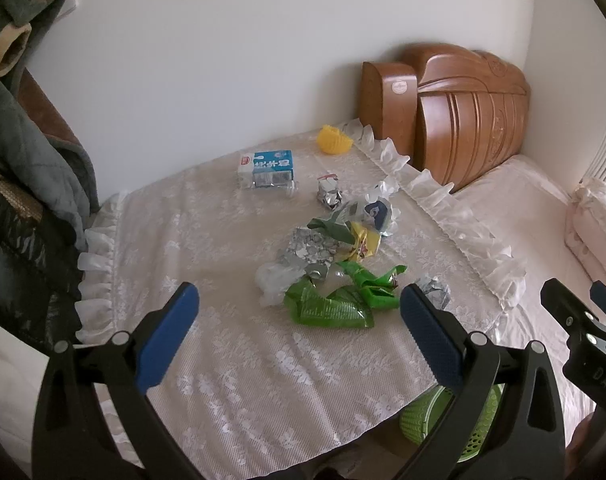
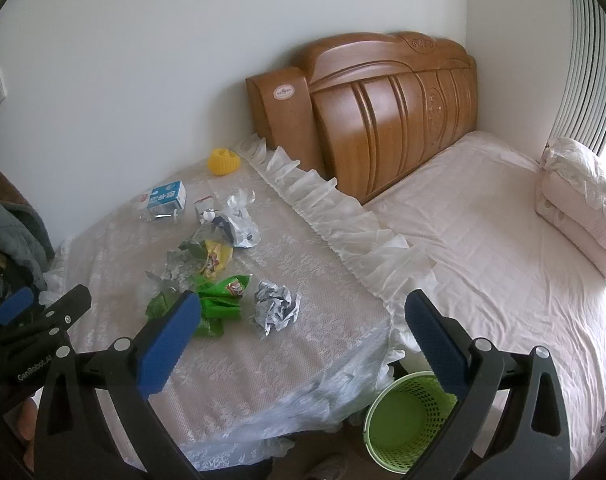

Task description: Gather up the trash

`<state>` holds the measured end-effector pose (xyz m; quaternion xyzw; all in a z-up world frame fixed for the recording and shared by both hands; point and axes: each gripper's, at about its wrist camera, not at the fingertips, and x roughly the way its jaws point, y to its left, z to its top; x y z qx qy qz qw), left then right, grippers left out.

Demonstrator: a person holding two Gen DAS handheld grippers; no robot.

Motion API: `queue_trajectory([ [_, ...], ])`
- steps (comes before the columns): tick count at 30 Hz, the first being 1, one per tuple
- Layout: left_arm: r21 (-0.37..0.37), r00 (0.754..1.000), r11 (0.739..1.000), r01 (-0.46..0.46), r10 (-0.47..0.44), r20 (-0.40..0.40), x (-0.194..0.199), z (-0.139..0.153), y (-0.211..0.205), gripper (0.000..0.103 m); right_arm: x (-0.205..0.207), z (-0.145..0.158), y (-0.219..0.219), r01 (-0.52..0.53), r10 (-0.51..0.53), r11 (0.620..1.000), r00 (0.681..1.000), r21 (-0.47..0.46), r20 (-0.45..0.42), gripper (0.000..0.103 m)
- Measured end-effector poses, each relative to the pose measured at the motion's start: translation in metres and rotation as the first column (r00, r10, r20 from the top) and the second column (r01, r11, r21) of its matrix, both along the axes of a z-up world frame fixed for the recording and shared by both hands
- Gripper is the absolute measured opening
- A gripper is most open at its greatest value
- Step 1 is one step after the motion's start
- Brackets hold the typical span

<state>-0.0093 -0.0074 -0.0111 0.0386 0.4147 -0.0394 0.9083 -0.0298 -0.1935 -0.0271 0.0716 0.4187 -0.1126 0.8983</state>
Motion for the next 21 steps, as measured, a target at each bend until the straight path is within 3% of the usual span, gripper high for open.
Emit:
queue_trajectory([
  [21,-0.003,1.0,1.0,0.001,-0.001,-0.005,-0.0016,-0.0002,0.0022,0.097,0.0,-0.0004,0.0035,-0.003,0.003,1.0,1.0,-0.003,-0.007,0.101],
])
